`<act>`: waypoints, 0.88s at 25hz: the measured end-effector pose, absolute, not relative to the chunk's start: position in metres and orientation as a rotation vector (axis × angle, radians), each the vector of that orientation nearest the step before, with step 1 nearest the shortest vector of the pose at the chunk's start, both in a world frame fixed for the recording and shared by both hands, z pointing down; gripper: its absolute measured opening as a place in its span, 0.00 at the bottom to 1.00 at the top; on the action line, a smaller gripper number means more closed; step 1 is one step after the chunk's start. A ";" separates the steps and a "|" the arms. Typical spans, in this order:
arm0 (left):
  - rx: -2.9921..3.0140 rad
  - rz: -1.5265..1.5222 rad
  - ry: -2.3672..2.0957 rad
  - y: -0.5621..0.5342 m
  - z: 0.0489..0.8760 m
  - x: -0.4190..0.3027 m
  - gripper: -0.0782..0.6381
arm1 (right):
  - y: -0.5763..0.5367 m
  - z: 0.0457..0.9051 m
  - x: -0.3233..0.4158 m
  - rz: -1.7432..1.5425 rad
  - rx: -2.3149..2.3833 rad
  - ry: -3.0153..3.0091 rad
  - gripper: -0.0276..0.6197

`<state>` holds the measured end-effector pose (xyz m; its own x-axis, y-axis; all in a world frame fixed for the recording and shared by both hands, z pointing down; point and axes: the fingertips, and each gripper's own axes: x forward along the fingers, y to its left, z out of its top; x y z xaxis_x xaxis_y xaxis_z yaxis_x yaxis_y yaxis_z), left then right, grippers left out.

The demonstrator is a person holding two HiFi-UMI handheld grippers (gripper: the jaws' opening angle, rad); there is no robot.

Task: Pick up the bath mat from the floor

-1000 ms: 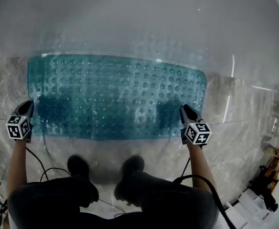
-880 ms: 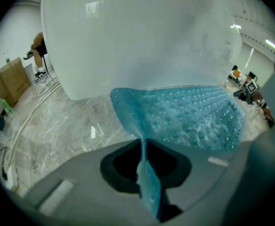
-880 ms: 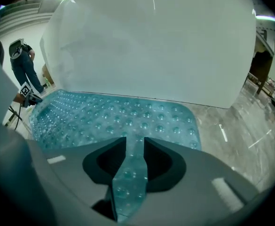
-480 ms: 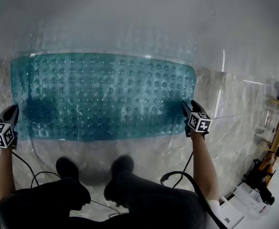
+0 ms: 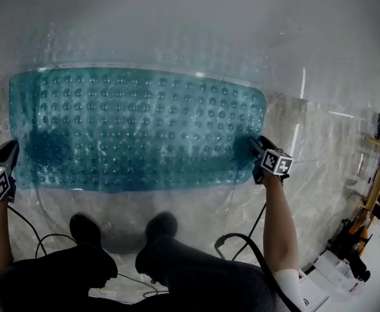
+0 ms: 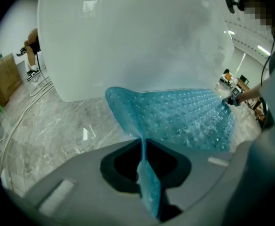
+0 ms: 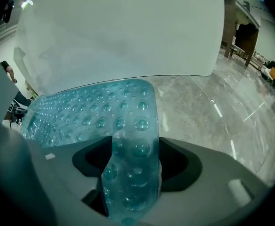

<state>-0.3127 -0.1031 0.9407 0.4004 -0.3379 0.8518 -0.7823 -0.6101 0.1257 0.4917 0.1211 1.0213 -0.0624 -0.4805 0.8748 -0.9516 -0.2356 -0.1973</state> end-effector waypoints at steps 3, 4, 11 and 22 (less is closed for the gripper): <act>2.148 1.126 -0.956 -0.102 0.940 -0.311 0.16 | 0.120 1.021 0.481 1.252 1.707 -1.559 0.42; 2.145 1.128 -0.963 -0.101 0.941 -0.312 0.16 | 0.119 1.020 0.476 1.250 1.695 -1.569 0.37; 2.119 1.147 -1.038 -0.104 0.939 -0.326 0.16 | 0.116 1.001 0.452 1.107 1.648 -1.630 0.19; 2.123 1.008 -1.015 -0.099 0.935 -0.317 0.16 | 0.121 0.937 0.414 1.173 1.670 -1.810 0.13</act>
<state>-0.3169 -0.0993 0.9351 0.4268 -0.3876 0.8171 -0.8200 -0.5468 0.1690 0.4142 0.1213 0.9370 -0.1975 -0.6052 0.7712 -0.9511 -0.0724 -0.3004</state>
